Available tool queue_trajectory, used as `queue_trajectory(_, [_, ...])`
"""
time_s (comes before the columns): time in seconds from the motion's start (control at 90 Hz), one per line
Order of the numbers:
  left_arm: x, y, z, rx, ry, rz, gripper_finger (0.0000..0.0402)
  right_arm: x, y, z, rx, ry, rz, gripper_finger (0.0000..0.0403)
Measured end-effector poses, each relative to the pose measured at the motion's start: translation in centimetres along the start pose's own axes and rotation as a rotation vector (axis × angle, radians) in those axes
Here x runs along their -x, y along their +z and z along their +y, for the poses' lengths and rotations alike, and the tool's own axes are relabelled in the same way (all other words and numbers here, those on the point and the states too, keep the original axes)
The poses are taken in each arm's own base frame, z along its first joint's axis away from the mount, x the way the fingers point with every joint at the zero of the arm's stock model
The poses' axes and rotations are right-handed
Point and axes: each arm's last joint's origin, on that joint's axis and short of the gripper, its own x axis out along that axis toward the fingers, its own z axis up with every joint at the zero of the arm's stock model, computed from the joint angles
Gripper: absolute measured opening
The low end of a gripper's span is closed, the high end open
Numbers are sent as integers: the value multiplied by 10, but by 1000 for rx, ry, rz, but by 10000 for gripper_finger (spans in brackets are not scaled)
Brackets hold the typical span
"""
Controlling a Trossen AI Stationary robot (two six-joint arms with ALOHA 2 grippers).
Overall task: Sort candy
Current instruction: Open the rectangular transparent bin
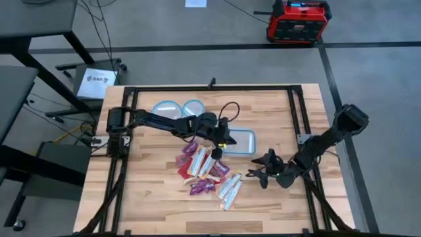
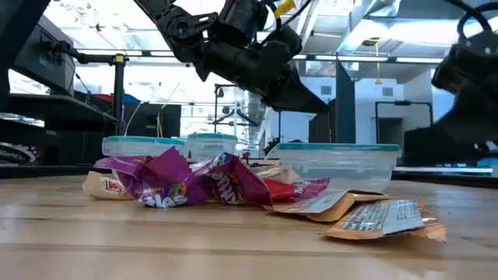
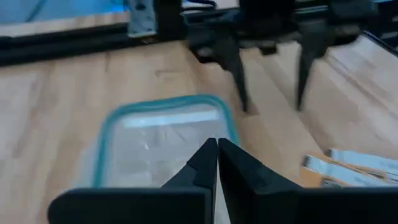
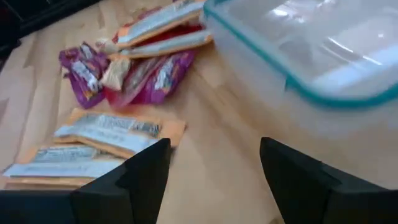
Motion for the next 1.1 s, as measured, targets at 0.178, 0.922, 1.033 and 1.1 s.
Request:
queue_trajectory(0.178, [-5,-6,5,-10,1,-13,0,-16,-10,-2,-4,-51,-79,234])
queue_trajectory(0.922, [-57,-38,14,-15,-333,42,0,-35,-9,-24,-58,-32,-198,234])
queue_trajectory(1.033, [-57,-39,13,-4,-339,45,0,-35,-3,-25,-36,9,-211,234])
queue_trajectory(1.1, [-57,-38,13,-1,-344,49,0,-38,2,-24,-31,55,-210,233])
